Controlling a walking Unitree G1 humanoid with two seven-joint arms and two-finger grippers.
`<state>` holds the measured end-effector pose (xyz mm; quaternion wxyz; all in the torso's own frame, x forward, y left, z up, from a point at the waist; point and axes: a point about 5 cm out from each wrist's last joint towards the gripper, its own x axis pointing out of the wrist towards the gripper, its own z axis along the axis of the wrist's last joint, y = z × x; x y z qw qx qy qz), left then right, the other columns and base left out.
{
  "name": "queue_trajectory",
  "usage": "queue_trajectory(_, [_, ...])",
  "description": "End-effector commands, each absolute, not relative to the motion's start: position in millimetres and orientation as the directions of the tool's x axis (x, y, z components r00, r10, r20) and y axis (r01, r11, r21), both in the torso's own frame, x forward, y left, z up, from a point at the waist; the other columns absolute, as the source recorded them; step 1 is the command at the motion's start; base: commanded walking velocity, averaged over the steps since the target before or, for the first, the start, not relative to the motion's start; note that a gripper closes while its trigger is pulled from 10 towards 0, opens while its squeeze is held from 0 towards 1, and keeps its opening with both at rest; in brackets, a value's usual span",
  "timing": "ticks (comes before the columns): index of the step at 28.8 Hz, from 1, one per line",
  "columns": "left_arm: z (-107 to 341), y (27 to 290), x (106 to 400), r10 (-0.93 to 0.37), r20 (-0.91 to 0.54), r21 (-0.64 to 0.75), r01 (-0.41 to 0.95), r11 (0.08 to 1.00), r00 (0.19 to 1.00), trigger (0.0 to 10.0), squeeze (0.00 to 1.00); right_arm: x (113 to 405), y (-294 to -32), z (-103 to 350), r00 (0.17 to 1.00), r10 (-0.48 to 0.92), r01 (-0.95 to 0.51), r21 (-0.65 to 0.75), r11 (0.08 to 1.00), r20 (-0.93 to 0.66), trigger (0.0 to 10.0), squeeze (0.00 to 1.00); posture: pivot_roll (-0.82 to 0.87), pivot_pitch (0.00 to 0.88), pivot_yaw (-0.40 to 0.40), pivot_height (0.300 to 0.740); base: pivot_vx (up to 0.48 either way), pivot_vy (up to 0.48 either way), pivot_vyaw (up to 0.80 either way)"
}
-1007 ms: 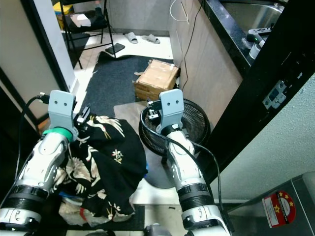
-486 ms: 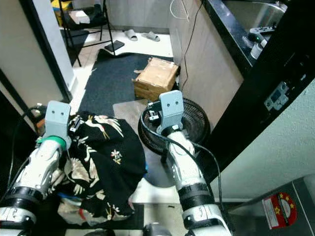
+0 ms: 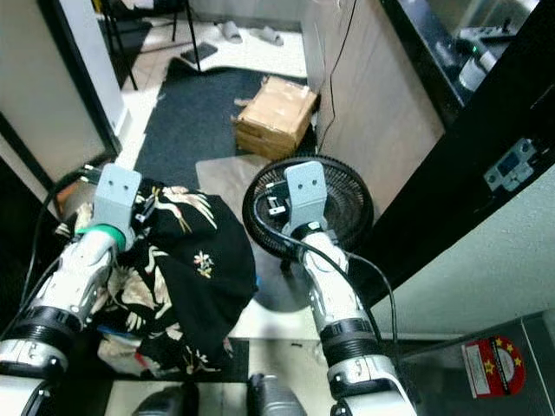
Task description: Clothes washing
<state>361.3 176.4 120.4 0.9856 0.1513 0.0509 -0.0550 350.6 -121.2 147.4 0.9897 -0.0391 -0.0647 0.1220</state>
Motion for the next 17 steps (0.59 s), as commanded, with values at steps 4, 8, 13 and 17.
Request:
queue_trajectory(4, [123,169,367,-0.093,-0.137,0.208,0.120,0.971,0.986,10.0,0.00,346,-130,138,0.963,0.258,-0.248,-0.117,0.962,0.074,10.0,0.00,-0.02,0.251,0.018,0.740,0.000,0.000,0.00])
queue_trajectory(8, [130,170,370,-0.079,-0.117,0.167,0.098,0.981,0.990,10.0,0.00,345,-123,138,0.936,0.348,-0.335,-0.167,0.927,0.056,10.0,0.00,-0.03,0.264,0.018,0.740,0.000,0.000,0.00])
queue_trajectory(13, [117,174,367,-0.121,-0.207,0.249,0.172,0.953,0.971,10.0,0.00,349,-119,137,0.922,0.386,-0.370,-0.216,0.903,0.033,10.0,0.00,-0.01,0.287,0.022,0.740,0.000,0.000,0.00])
queue_trajectory(17, [94,179,358,-0.133,-0.302,0.270,0.219,0.938,0.944,10.0,1.00,348,-121,135,0.929,0.370,-0.355,-0.211,0.911,0.033,10.0,0.00,-0.01,0.294,0.029,0.740,0.000,0.000,0.00])
